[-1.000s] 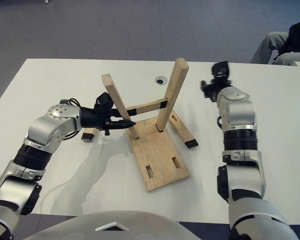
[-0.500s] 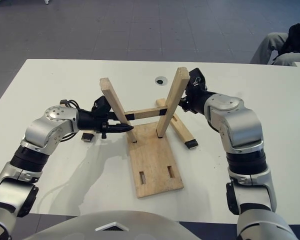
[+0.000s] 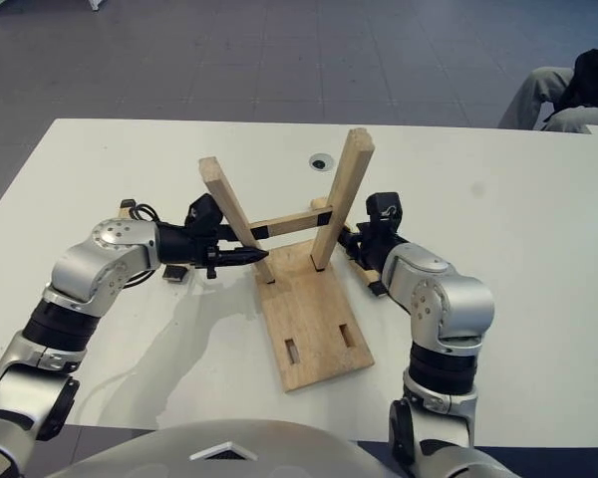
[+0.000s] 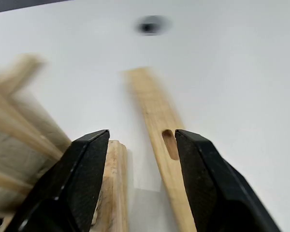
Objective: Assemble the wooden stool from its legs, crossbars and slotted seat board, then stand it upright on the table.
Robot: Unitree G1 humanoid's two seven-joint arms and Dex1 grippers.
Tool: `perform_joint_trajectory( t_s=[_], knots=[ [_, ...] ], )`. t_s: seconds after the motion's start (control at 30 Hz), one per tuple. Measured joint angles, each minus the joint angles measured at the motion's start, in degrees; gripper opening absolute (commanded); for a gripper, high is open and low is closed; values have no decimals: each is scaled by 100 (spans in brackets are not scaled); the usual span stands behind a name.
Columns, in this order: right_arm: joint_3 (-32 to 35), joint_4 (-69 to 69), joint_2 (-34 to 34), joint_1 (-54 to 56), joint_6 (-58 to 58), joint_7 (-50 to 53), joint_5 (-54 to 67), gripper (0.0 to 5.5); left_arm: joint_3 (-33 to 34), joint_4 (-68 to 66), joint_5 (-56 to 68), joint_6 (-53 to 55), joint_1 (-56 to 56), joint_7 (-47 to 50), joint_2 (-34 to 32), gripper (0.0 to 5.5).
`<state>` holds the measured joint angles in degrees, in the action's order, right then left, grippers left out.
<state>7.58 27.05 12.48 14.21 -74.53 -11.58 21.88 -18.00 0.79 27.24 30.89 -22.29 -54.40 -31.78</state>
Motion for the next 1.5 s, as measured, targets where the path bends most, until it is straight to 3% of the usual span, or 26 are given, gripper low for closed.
perform_joint_trajectory(
  t_s=[0.13, 0.2, 0.27, 0.33, 0.53, 0.6, 0.7, 0.8, 1.07, 1.23, 1.37, 1.43, 1.5],
  knots=[
    [-78, 680, 928, -250, -262, -1093, 723, 252, 90, 39, 22, 0, -6, -34, -72, 205],
    [-957, 1152, 1353, -127, -199, -2373, 1621, 252, -19, -16, -38, 32, -17, 48, 3, 205],
    [-1285, 1110, 1458, 143, -13, -2456, 1597, 252, -64, -41, -73, 69, -11, 149, 50, 205],
    [-1240, 839, 1759, 278, 80, -2463, 1439, 252, -65, -33, -72, 68, -20, 138, 50, 205],
    [-575, 882, 1873, 789, 140, -3051, 2482, 252, -88, -52, -86, 48, -34, 137, 52, 205],
    [-736, 929, 2463, 501, 419, -3440, 2410, 252, -105, -60, -99, 23, -40, 137, 59, 205],
    [-1669, 1000, 3653, -301, 1502, -4305, 1564, 252, -159, -185, -108, -114, -106, 67, 53, 205],
    [-2504, 678, 4217, -717, 2743, -4742, 501, 252, -240, -504, -115, -339, -315, -135, 57, 205],
    [-3555, 43, 3977, -502, 4274, -4956, -884, 252, -489, -1566, -287, -1364, -871, -909, 235, 205],
    [-3766, 216, 3944, -539, 4628, -5014, -1162, 248, -746, -2544, -1168, -1730, -1178, -1057, 391, 317],
    [-3775, 225, 3936, -548, 4712, -5031, -1257, 248, -553, -2357, -1236, -1503, -1163, -1050, 411, 382],
    [-3774, 215, 3934, -573, 4729, -5002, -1285, 248, -512, -2013, -1283, -1413, -1126, -1216, 280, 416],
    [-3773, 231, 3901, -601, 4732, -4934, -1330, 248, -548, -1698, -1597, -1419, -1035, -1458, -251, 441]
  ],
)
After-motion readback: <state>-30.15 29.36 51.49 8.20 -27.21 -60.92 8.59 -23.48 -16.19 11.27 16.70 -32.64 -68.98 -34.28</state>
